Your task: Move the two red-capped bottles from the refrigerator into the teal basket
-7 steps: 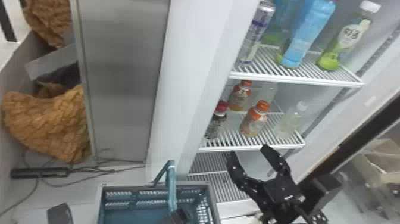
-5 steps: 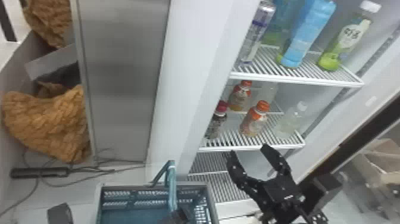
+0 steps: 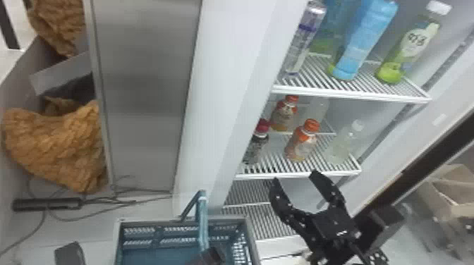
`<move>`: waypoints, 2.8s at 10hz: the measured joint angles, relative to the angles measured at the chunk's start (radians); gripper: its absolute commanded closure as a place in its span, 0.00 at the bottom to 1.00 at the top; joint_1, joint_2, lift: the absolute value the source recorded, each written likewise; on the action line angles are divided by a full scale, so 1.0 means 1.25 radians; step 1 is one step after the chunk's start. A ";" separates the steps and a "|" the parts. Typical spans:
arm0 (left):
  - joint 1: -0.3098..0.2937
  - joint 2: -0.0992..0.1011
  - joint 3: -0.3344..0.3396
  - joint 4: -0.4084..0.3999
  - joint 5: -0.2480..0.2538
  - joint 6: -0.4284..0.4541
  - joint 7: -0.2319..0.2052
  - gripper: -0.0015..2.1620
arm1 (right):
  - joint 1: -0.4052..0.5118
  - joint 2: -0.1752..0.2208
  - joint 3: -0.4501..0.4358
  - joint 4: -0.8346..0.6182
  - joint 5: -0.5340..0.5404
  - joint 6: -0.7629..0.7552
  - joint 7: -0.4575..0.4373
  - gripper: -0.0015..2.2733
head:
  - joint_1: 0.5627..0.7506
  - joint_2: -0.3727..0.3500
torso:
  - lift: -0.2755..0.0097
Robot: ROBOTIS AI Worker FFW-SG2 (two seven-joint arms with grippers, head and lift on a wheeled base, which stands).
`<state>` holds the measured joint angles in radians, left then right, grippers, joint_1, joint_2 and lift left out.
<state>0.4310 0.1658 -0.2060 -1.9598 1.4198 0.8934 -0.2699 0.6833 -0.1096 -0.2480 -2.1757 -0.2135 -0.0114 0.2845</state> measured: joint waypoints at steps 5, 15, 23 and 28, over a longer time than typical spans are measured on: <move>0.001 0.000 0.001 0.000 0.002 -0.004 -0.001 0.53 | -0.088 -0.022 0.041 0.105 0.001 -0.024 -0.008 0.05 | 0.70 0.03 | 0.18; 0.000 0.000 0.005 0.000 0.003 -0.004 -0.001 0.53 | -0.198 -0.043 0.120 0.218 0.012 -0.097 -0.100 0.05 | 0.70 0.03 | 0.18; -0.009 0.000 -0.001 0.000 0.003 -0.002 -0.001 0.54 | -0.332 -0.049 0.129 0.385 0.009 -0.142 -0.109 0.05 | 0.70 0.03 | 0.18; -0.009 0.000 -0.002 0.000 0.003 -0.001 -0.001 0.53 | -0.414 -0.053 0.150 0.497 -0.007 -0.142 -0.079 0.05 | 0.70 0.03 | 0.18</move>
<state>0.4196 0.1654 -0.2081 -1.9598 1.4236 0.8918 -0.2711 0.1652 -0.1764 -0.0611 -1.5542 -0.2228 -0.1891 0.1856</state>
